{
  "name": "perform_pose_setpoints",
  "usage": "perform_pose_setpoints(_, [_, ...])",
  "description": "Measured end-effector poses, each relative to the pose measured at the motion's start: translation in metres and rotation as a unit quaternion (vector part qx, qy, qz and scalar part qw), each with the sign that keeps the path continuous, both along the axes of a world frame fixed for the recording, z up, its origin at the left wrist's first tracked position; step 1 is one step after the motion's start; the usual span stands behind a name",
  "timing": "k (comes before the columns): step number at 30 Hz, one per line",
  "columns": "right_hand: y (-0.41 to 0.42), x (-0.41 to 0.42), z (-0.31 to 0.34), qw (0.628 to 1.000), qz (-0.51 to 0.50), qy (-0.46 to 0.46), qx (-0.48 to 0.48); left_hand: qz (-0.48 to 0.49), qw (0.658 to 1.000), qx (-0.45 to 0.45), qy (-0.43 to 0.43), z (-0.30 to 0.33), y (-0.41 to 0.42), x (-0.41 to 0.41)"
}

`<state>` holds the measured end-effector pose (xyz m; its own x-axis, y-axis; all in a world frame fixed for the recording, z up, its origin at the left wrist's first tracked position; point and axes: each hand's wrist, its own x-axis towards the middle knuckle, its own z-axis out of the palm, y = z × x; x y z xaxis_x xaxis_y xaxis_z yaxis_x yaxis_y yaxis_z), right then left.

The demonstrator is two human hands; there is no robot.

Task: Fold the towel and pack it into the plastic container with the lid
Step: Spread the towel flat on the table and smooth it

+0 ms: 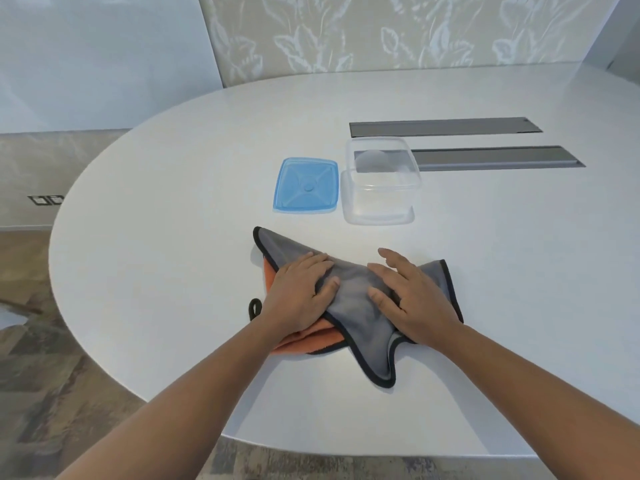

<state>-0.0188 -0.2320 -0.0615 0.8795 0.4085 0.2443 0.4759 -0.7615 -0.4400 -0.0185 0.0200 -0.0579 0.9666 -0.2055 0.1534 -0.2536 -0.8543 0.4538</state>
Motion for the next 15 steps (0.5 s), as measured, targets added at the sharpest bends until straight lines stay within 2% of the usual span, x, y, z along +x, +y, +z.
perform_pose_setpoints(7, [-0.001, -0.007, 0.001, 0.995, 0.015, -0.041, 0.093, -0.013, 0.998, -0.065, 0.001, 0.005, 0.003, -0.003])
perform_pose_setpoints(12, [-0.005, -0.009, 0.005, 0.989, 0.01, 0.026, 0.147, -0.033, 0.989, -0.133, 0.058, 0.01, 0.009, -0.004])
perform_pose_setpoints(15, [-0.01, -0.009, 0.018, 0.98, 0.045, 0.119, 0.153, -0.029, 0.986, -0.159, 0.031, 0.008, 0.01, -0.008])
